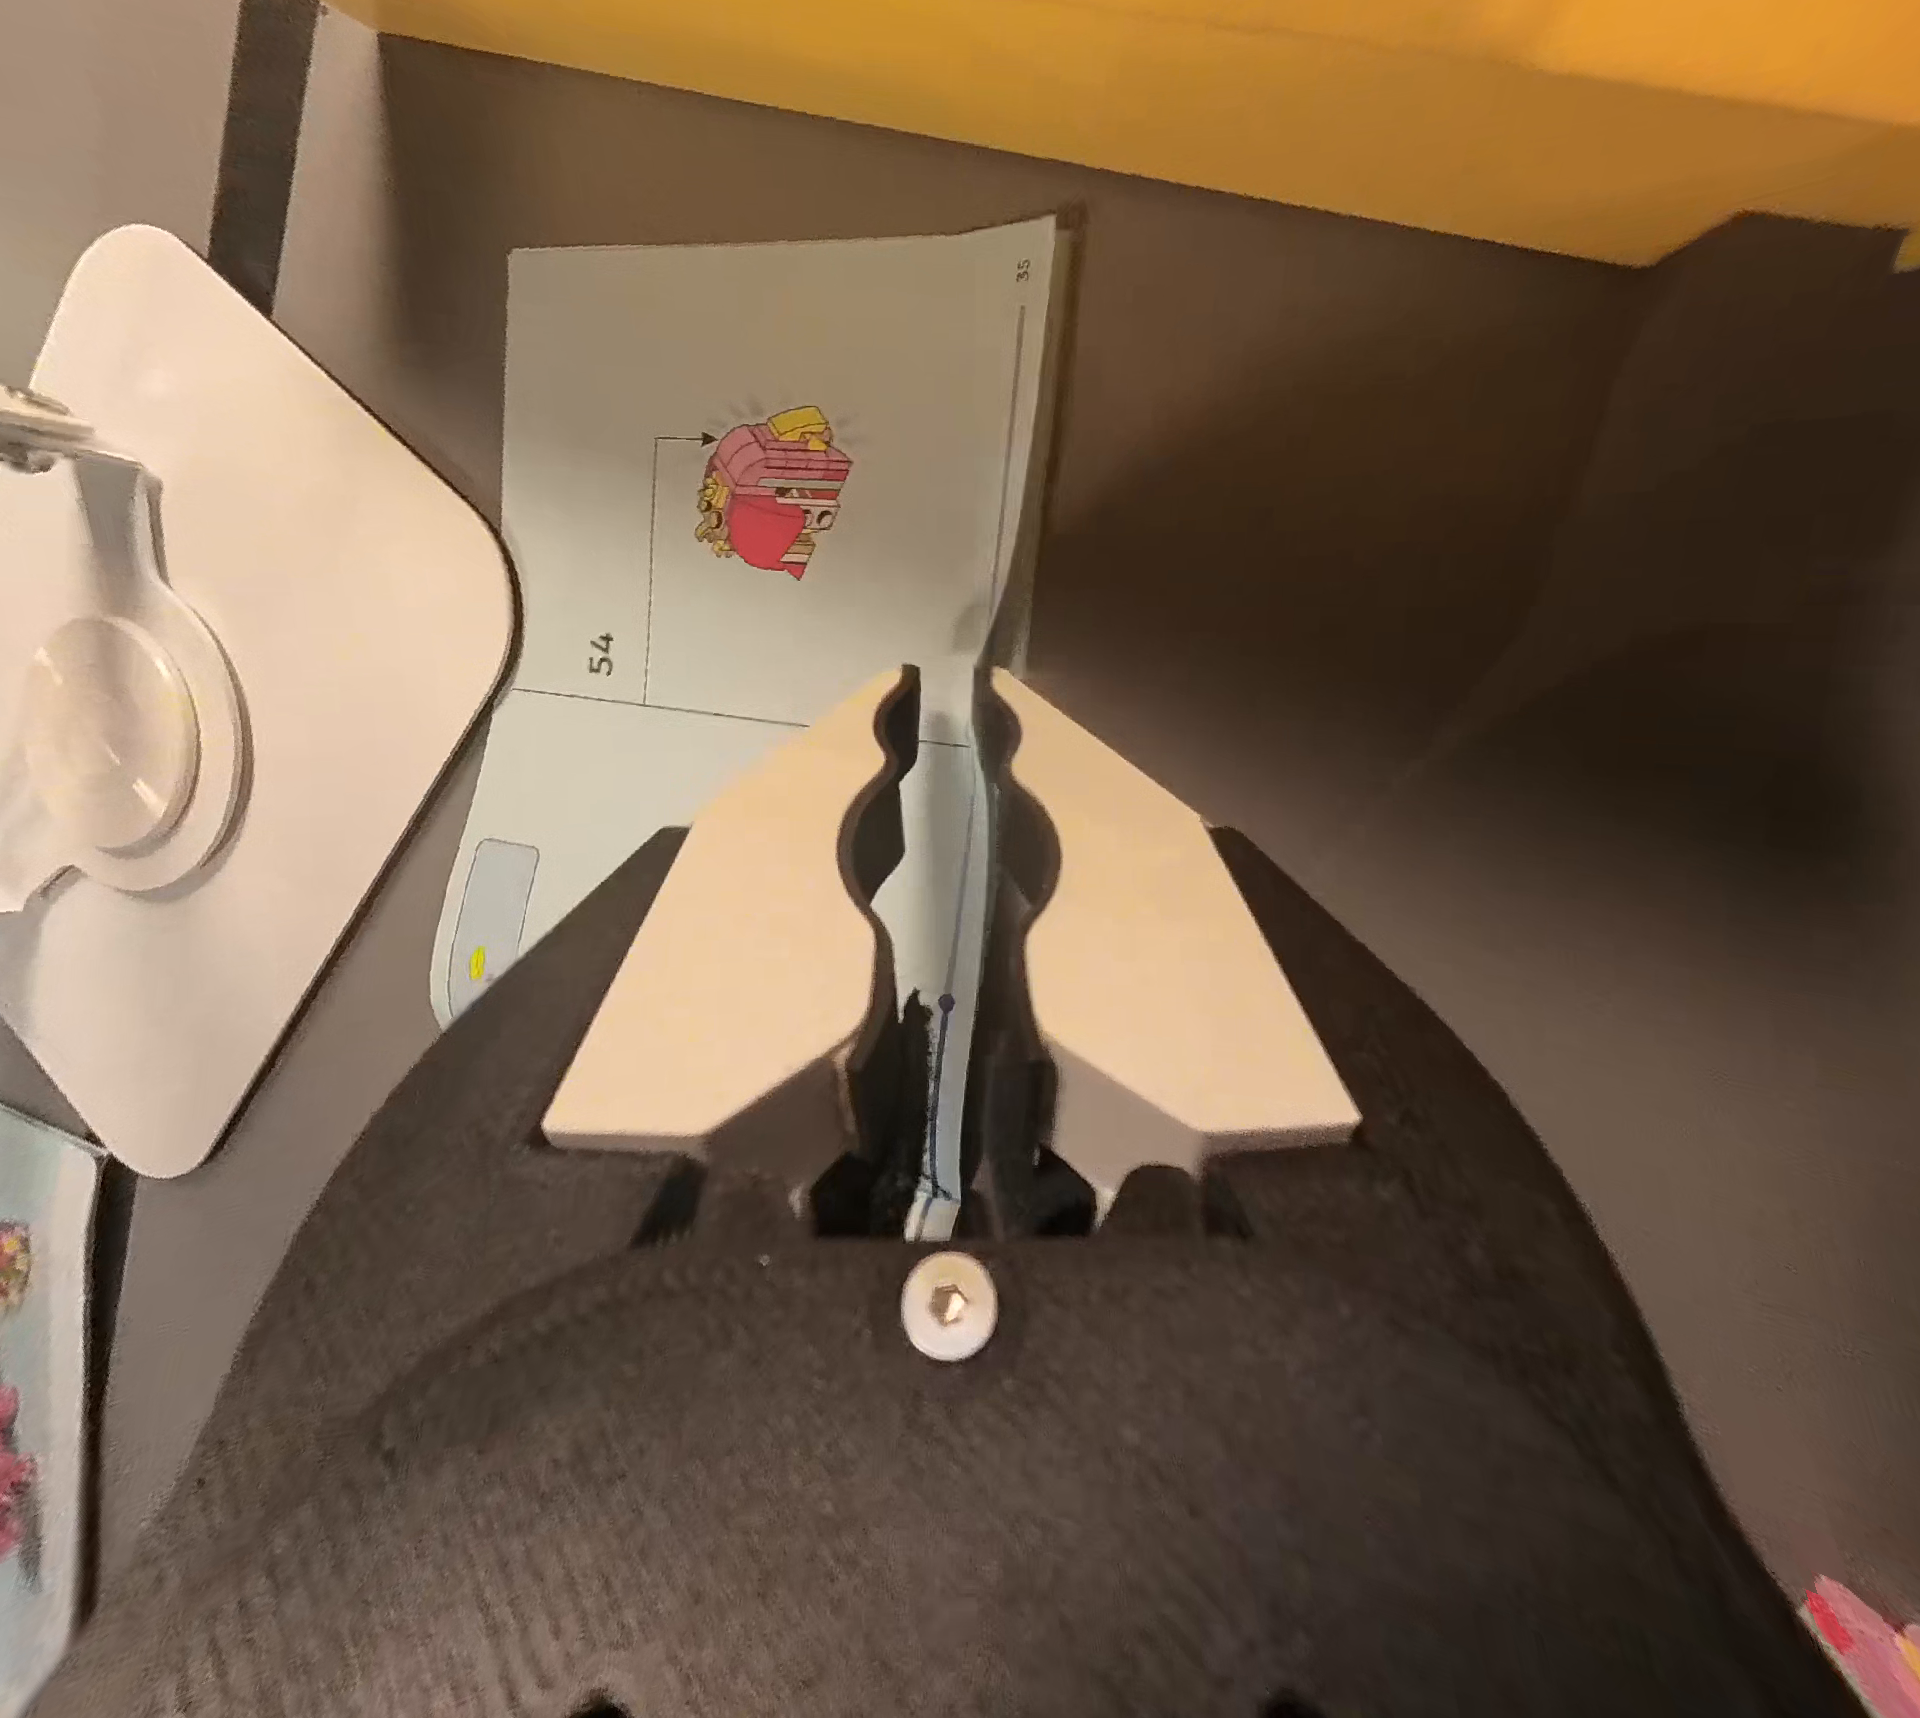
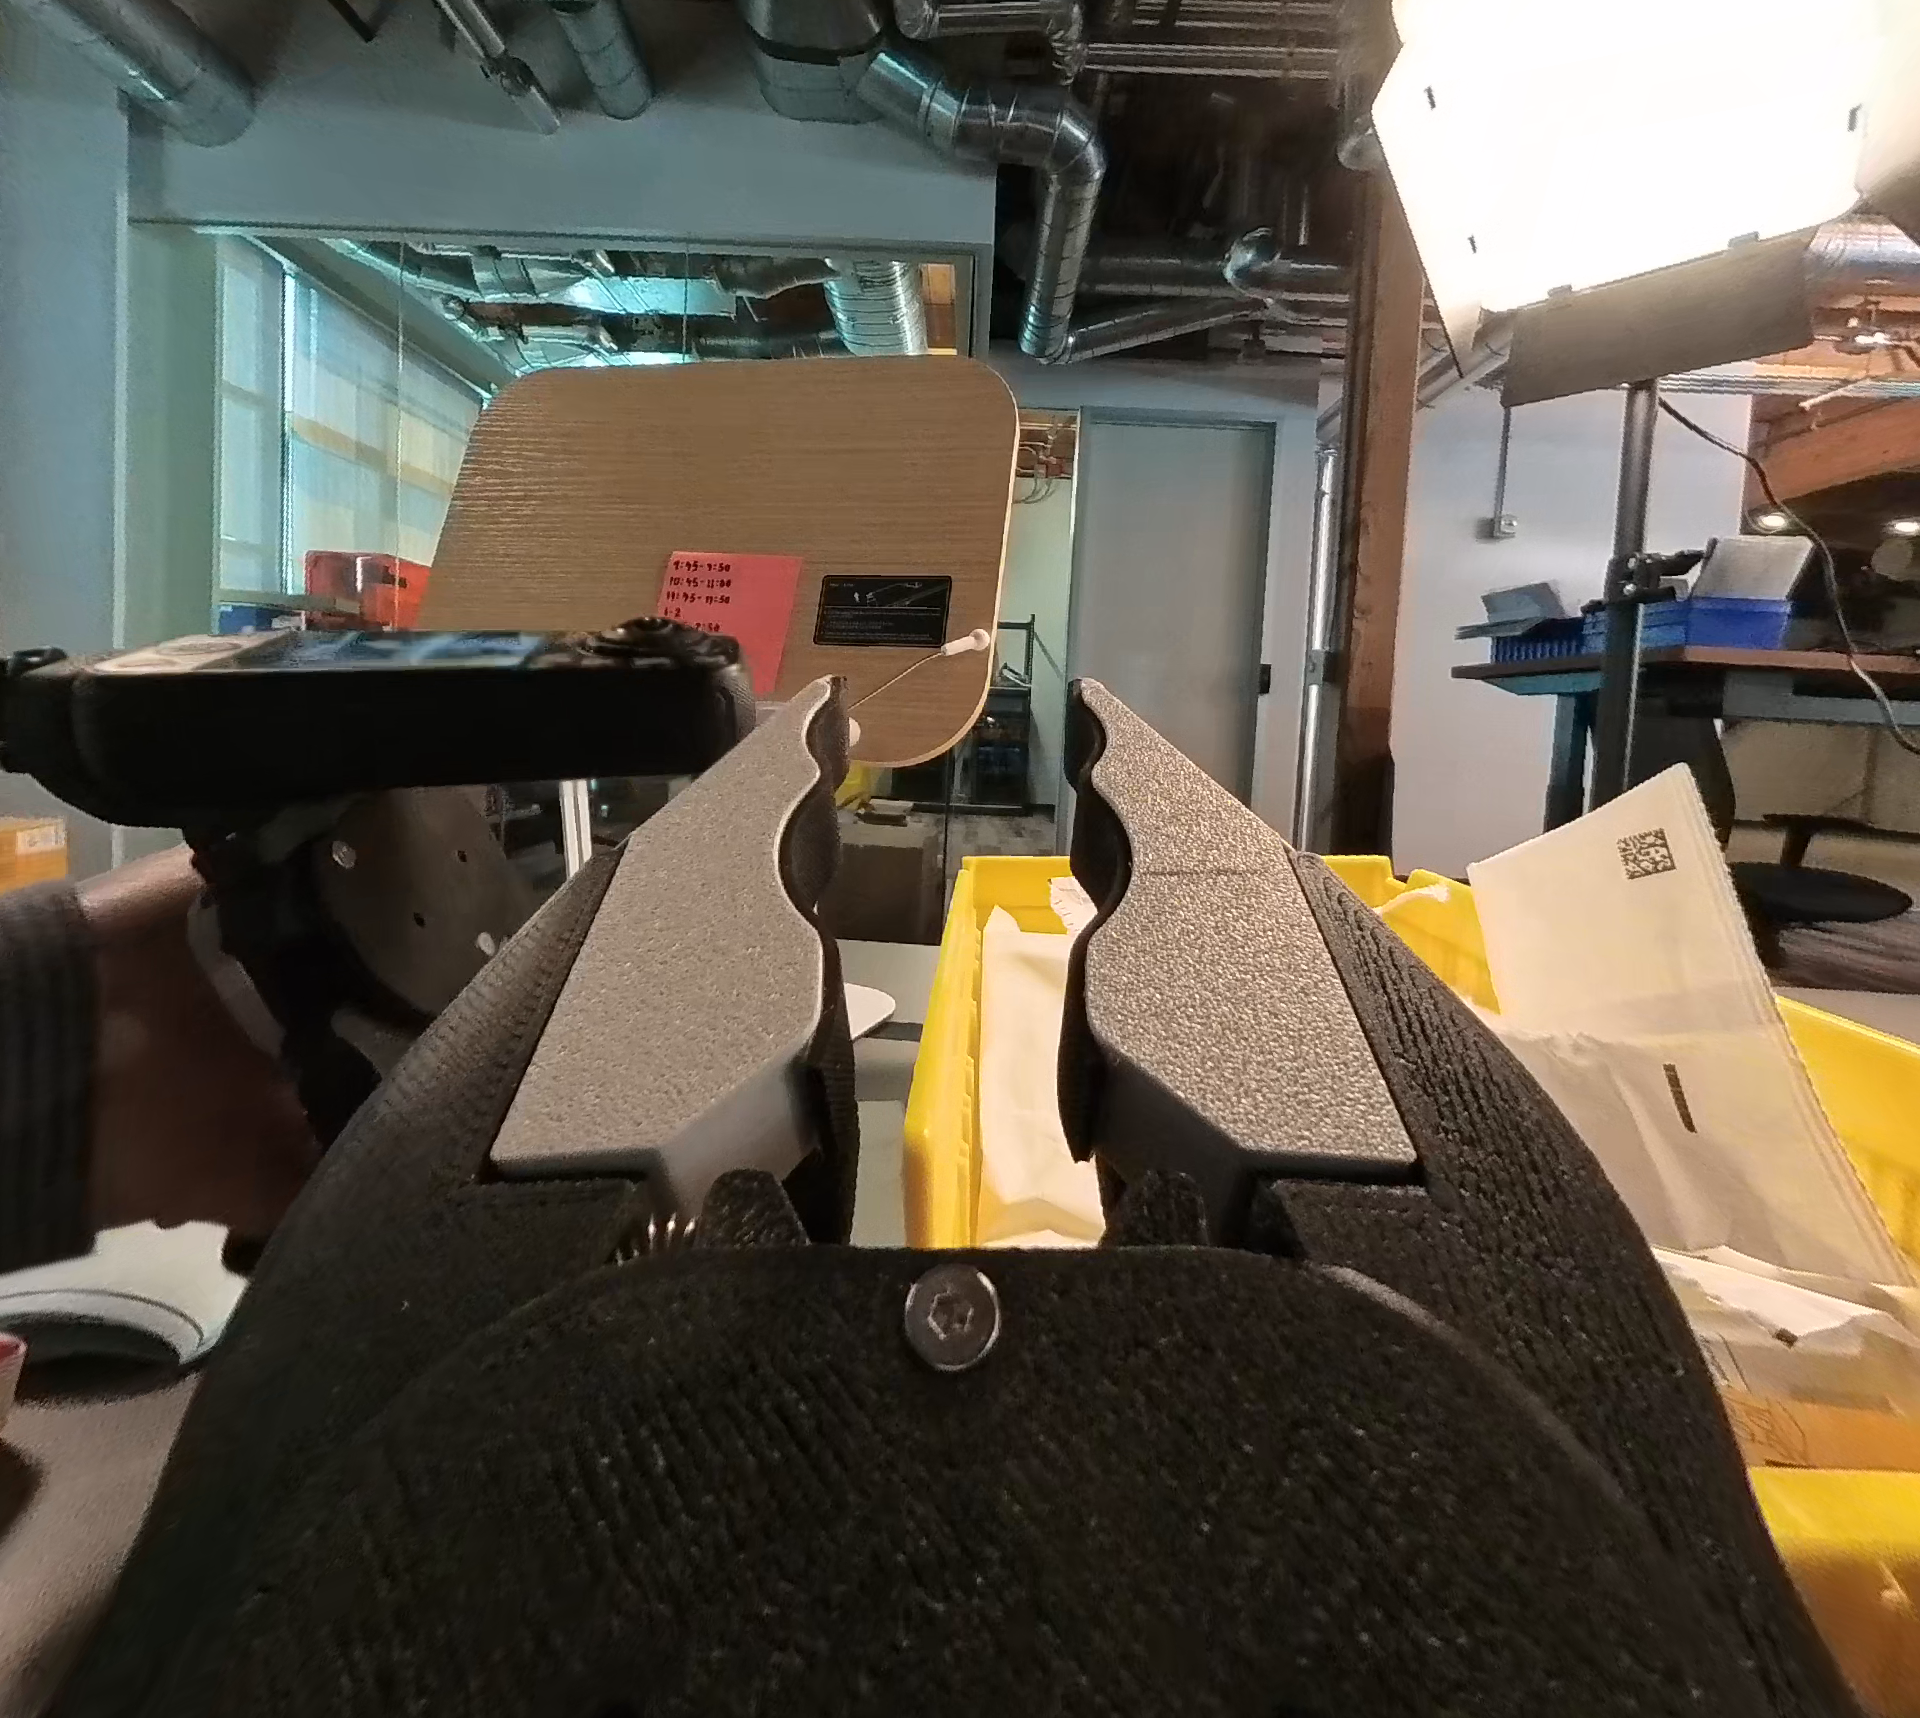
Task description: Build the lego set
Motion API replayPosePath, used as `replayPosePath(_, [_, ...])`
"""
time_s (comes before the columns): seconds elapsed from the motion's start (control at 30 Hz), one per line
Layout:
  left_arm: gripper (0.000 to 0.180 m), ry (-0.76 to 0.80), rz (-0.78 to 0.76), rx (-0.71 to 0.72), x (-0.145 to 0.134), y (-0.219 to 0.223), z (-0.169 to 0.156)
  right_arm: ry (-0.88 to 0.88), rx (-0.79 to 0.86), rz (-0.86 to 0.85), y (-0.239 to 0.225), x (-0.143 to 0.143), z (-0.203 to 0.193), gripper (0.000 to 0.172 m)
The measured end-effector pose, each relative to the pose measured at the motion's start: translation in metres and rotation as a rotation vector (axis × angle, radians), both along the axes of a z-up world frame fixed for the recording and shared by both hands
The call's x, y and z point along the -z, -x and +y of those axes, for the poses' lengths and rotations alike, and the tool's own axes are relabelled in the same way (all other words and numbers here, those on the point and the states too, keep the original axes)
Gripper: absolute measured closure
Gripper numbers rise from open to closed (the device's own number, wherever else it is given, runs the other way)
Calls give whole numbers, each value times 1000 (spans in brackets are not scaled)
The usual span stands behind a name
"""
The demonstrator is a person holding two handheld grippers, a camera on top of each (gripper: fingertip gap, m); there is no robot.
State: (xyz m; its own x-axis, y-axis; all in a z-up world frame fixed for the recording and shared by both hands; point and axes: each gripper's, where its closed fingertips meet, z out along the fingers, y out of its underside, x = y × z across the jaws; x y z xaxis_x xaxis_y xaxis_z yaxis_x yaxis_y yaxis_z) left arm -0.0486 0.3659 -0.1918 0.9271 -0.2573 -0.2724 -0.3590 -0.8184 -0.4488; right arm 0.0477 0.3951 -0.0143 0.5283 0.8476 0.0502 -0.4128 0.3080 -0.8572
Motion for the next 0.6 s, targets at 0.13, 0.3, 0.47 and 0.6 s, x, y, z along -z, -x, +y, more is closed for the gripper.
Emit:
replayPosePath(0.13, [172, -21, -56, -45, -2, 5, 0, 3, 0, 2, 0, 0, 0, 131])
replayPosePath(0.3, [174, -48, -27, -14, 0, 2, 1, 4, -3, 1, 0, 0, 0, 132])
replayPosePath(0.47, [176, -45, 39, 17, 5, -4, 3, 3, -3, -1, 0, 0, 0, 132])
replayPosePath(0.6, [180, -59, 51, -16, 2, 0, 2, 0, -3, -3, 0, 0, 0, 132])
